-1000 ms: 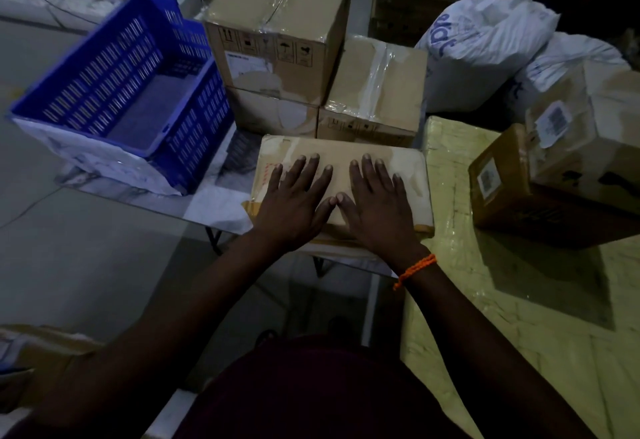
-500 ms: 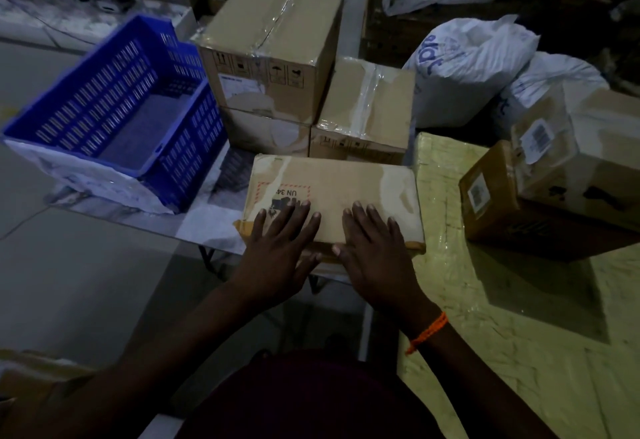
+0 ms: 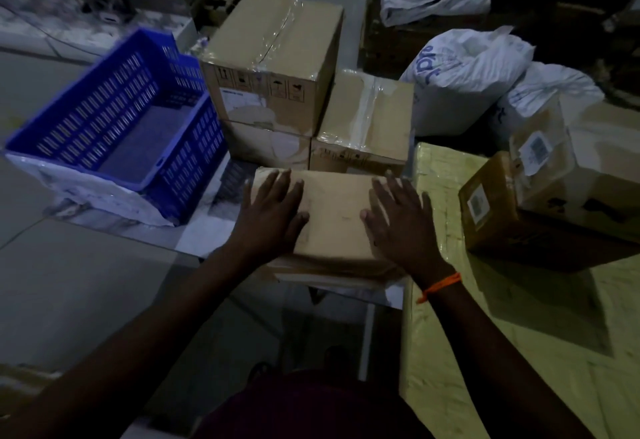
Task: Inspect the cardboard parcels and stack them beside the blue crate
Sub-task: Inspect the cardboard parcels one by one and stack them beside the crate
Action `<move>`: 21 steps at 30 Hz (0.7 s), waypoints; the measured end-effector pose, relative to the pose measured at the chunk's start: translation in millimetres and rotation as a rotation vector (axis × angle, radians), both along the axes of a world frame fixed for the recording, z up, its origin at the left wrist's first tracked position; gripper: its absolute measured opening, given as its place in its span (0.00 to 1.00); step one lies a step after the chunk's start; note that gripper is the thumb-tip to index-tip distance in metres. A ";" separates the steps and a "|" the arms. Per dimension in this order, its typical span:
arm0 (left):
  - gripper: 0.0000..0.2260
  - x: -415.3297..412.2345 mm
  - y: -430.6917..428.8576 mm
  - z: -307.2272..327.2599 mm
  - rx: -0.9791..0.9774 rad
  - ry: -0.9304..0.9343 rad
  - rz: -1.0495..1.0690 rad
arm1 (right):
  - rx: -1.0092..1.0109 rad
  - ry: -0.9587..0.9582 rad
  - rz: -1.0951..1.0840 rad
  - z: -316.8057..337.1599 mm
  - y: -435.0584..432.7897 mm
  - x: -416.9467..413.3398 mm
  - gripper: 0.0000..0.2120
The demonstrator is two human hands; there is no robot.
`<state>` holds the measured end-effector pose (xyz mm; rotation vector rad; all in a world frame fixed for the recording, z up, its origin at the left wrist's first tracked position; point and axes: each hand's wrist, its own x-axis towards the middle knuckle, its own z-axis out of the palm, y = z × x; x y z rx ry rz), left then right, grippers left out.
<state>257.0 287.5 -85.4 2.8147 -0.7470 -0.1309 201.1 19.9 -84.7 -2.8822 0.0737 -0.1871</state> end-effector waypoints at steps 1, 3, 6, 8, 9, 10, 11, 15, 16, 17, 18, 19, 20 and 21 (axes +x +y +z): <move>0.37 10.8 0.0 -0.7 0.024 0.010 0.028 | 0.005 0.052 -0.034 1.7 -4.5 11.2 0.30; 0.36 22.8 1.0 -5.1 0.005 0.045 0.102 | 0.058 0.121 -0.082 0.5 -7.7 26.3 0.33; 0.38 20.9 5.8 -13.6 -0.162 0.112 0.211 | 0.200 0.117 -0.183 -8.4 -7.2 30.7 0.37; 0.41 18.8 8.8 -15.1 -0.324 0.156 0.243 | 0.346 0.053 -0.328 -9.1 -10.4 30.2 0.35; 0.41 18.9 10.3 -15.2 -0.388 0.164 0.245 | 0.413 0.024 -0.378 -5.9 -12.3 30.7 0.33; 0.39 19.5 11.6 -14.1 -0.433 0.166 0.242 | 0.466 0.009 -0.397 -2.5 -14.0 31.0 0.30; 0.37 20.4 13.6 -11.9 -0.464 0.165 0.240 | 0.500 -0.004 -0.392 1.8 -14.5 31.1 0.26; 0.26 20.9 22.1 -4.7 -0.633 0.152 0.215 | 0.570 -0.086 -0.379 15.2 -10.7 26.1 0.23; 0.24 19.3 24.1 -2.5 -0.677 0.137 0.245 | 0.595 -0.111 -0.386 17.1 -9.1 23.5 0.24; 0.21 17.4 25.4 0.3 -0.726 0.128 0.296 | 0.630 -0.138 -0.389 18.1 -7.9 21.1 0.23; 0.17 15.1 26.5 3.7 -0.794 0.125 0.345 | 0.665 -0.170 -0.389 19.1 -7.0 19.1 0.21; 0.13 12.8 27.7 5.9 -0.863 0.129 0.376 | 0.697 -0.207 -0.386 20.5 -6.0 17.2 0.18; 0.11 9.7 28.8 9.4 -0.922 0.133 0.391 | 0.732 -0.245 -0.382 20.5 -5.3 15.1 0.16; 0.12 6.6 31.2 12.2 -0.978 0.140 0.406 | 0.775 -0.280 -0.379 19.7 -4.2 12.4 0.15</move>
